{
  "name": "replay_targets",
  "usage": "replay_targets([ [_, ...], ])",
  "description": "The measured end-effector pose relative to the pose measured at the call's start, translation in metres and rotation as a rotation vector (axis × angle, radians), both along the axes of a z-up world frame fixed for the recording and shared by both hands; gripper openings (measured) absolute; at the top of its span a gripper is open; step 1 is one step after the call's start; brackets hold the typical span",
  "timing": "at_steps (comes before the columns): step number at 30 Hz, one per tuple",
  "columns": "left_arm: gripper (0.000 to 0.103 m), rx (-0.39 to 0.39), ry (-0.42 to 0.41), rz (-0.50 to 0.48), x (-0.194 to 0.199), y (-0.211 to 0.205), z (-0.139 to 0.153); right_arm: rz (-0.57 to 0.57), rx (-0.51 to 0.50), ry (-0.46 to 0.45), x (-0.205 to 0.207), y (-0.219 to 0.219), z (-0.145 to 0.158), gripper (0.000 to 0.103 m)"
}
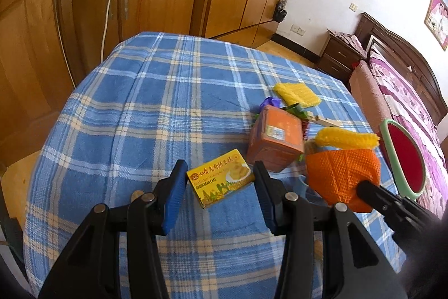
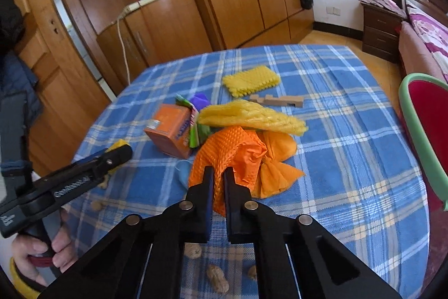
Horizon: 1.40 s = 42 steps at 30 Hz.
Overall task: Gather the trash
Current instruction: 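Carry both items over the red bin and open both tools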
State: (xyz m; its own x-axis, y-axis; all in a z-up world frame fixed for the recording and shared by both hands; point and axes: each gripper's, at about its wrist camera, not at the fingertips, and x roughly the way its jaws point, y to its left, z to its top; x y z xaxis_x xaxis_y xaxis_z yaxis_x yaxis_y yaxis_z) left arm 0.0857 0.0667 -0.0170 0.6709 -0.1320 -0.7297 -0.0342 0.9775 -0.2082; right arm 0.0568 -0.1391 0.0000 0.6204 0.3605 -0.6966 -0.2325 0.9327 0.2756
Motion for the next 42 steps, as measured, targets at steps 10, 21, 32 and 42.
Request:
replay_targets([
  [10,0.049,-0.008,-0.044,-0.058,-0.012,-0.024,0.025,-0.023,0.084,-0.093,-0.033,-0.026,0.037,0.006],
  [21,0.049,-0.02,-0.068,-0.169,-0.021,-0.07,0.046,-0.159,0.12,-0.177,-0.062,-0.081,0.06,0.006],
  [32,0.049,-0.024,-0.062,-0.295,-0.008,-0.133,0.055,-0.314,0.14,-0.214,-0.077,-0.142,0.066,0.006],
  [42,0.049,0.001,-0.073,-0.408,0.007,-0.198,0.061,-0.448,0.151,-0.213,-0.08,-0.197,0.06,0.006],
])
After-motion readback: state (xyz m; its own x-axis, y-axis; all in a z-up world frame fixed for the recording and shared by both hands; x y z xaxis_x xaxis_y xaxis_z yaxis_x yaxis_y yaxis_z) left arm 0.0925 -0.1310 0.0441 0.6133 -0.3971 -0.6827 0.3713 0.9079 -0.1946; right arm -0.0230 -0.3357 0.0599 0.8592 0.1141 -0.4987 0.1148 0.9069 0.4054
